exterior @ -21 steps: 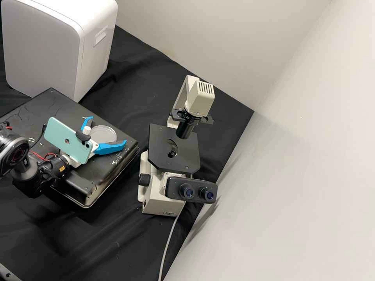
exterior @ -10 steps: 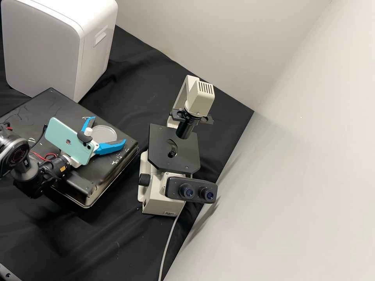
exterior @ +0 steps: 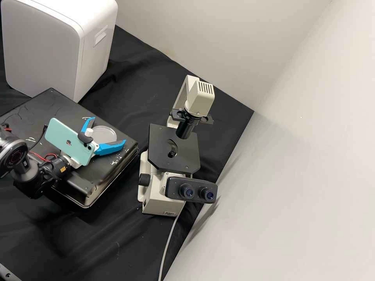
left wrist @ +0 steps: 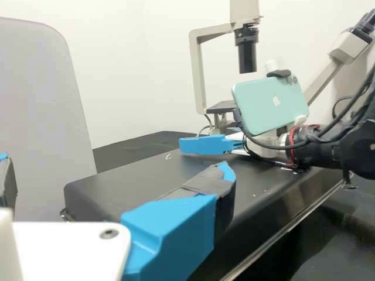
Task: Place the petri dish on the microscope
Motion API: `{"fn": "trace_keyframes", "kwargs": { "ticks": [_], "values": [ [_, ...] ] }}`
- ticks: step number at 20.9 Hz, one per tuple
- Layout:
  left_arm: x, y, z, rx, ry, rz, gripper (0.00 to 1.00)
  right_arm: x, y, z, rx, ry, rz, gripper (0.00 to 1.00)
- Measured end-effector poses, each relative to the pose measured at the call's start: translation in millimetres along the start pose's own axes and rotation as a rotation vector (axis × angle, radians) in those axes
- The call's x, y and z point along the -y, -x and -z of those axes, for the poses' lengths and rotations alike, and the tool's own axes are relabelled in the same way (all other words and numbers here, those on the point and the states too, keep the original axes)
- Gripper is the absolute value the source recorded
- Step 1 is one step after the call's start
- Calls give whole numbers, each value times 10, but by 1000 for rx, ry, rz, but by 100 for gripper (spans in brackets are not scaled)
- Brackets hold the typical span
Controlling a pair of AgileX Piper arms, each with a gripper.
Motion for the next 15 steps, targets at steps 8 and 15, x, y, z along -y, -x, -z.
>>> {"fn": "trace_keyframes", "kwargs": {
  "ticks": [8, 15],
  "values": [
    [-1, 0, 5, -3, 0, 0, 100, -331, 197, -2, 35, -5, -58, 0],
    [-22, 8, 2, -1, 0, -13, 100, -835, 372, 108, -19, -68, -226, 0]
  ]
}}
